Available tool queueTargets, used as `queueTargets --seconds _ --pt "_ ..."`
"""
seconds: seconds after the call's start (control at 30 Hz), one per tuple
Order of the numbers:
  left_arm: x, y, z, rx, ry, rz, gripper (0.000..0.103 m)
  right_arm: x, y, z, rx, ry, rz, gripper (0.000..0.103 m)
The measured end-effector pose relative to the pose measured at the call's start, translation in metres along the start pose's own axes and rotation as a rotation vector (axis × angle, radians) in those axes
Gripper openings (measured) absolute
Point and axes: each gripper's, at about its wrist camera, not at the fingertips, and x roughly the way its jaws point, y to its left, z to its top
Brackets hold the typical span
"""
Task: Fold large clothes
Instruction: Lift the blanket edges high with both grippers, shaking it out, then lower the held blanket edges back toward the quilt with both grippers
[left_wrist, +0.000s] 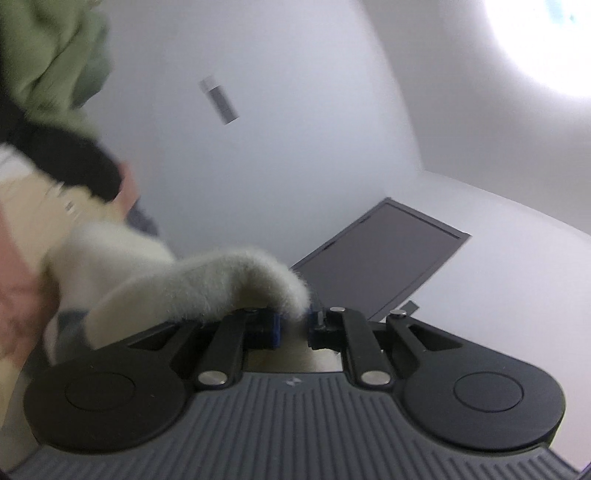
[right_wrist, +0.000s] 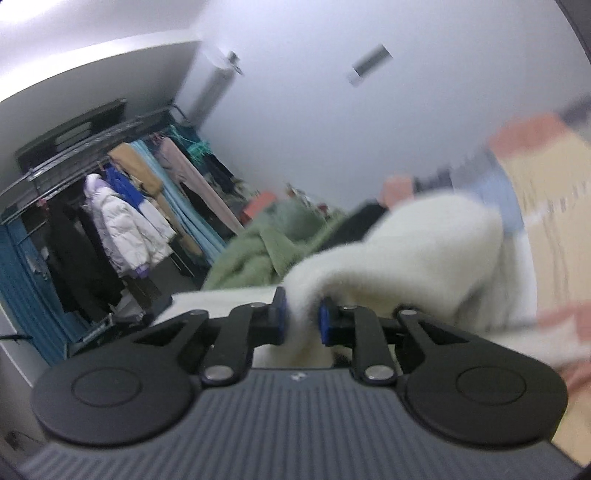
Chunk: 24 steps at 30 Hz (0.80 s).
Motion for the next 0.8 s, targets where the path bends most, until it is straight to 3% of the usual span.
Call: queueTargets --seconds 0.13,0.6,0.7,0.8 --pt "-0.003 -0.064 0.026 0.107 -0.015 -0.025 0.014 -0.021 0.043 0.044 -0.090 -0.052 0.003 0.019" --pt "-0.017 -0.284 0.130 0.383 -0.075 -0.132 0.014 -0.093 0.167 0.167 -0.226 -0.229 0.106 0.019" --pt "-0.009 -0.311 0.145 0.446 -0.092 -0.117 0.015 -0.099 0.188 0.188 -0.266 -0.280 0.098 0.020" --pt "0.015 -0.310 0.156 0.478 -0.059 -0.049 0.015 -0.087 0.191 0.202 -0.277 -0.291 0.057 0.020"
